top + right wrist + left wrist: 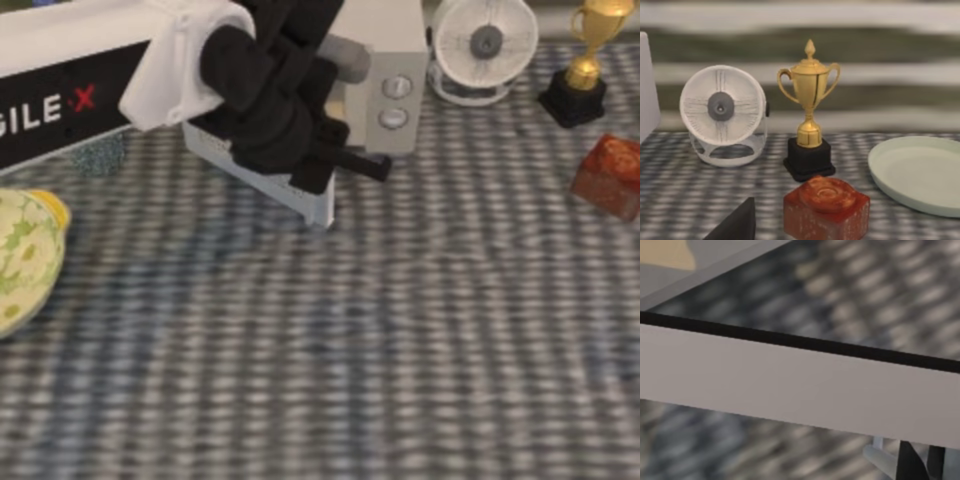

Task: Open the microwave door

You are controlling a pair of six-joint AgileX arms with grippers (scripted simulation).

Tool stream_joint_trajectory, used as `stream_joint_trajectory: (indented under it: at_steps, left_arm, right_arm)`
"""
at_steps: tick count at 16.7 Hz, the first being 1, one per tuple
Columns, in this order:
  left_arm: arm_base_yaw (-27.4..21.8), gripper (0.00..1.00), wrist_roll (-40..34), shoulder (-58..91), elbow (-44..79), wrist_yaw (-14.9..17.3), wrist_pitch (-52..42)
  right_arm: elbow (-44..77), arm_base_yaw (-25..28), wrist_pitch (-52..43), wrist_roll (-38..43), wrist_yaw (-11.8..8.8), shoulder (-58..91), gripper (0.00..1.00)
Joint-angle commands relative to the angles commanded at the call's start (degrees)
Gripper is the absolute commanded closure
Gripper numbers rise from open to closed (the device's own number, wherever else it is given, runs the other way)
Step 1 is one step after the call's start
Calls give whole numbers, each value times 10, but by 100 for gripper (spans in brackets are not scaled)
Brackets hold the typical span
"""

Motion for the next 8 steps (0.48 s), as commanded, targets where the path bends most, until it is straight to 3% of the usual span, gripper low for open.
stream_joint_trajectory:
  at_steps: [8]
  left_arm:
    - [3, 100, 16, -10, -12, 13, 5]
  right_arm:
    - [0, 0, 0, 0, 0, 0, 0]
